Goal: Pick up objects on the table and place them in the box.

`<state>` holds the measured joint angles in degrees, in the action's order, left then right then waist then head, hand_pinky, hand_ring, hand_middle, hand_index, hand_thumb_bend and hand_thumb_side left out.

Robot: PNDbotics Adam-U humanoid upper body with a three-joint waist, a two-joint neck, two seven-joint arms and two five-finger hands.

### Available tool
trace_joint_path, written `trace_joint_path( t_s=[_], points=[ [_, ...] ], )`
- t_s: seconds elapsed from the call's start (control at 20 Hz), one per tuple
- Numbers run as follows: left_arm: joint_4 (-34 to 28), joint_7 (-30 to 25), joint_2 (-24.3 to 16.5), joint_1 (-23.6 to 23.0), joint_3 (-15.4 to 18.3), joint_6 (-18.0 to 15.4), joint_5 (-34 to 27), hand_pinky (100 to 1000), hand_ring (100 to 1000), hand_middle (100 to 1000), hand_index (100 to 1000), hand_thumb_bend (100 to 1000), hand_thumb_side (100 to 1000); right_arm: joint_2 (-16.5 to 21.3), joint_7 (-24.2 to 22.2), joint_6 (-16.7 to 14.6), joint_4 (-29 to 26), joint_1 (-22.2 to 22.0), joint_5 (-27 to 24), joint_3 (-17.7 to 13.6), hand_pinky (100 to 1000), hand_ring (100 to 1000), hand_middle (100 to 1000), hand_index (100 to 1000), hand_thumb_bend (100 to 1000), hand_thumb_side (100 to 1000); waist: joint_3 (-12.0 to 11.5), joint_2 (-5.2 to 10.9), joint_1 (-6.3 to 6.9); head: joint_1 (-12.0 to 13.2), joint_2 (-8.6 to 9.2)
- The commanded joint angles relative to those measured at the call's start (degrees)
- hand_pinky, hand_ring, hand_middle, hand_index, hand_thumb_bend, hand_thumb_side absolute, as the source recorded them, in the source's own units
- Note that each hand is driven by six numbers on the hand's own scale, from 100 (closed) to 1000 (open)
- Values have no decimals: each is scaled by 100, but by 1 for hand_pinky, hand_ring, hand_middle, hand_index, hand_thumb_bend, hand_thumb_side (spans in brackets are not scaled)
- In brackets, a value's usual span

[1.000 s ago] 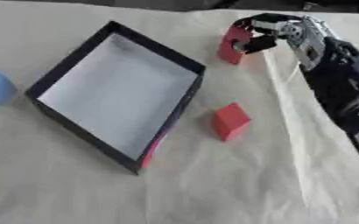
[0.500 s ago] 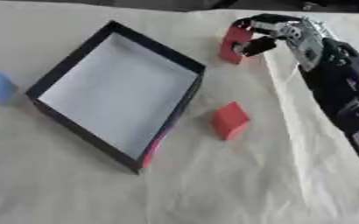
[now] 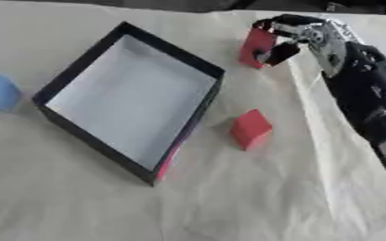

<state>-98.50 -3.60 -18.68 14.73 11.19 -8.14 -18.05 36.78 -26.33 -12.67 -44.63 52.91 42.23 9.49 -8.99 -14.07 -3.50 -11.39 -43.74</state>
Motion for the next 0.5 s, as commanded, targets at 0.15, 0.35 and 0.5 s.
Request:
trace_joint_path(
  t_s=[0.15, 0.35, 0.5],
  points=[
    [-45, -34, -162, 65, 6, 2, 31, 848, 863, 775, 745, 104, 744, 70, -64, 144, 193, -32, -153, -39, 899, 596, 628, 889, 100, 375, 7, -16, -42, -4, -38],
    [-44, -37, -163, 64, 9, 1, 34, 849, 864, 774, 745, 102, 742, 75, -13, 284, 157, -38, -564, -83, 882, 502, 531, 777, 100, 311, 12, -12, -39, -9, -38],
    [-42, -35, -165, 62, 10, 3, 36, 849, 865, 773, 744, 100, 741, 99, 87, 372, 95, -39, -913, -96, 872, 471, 485, 721, 100, 239, 16, -6, -40, -18, -38]
  ],
)
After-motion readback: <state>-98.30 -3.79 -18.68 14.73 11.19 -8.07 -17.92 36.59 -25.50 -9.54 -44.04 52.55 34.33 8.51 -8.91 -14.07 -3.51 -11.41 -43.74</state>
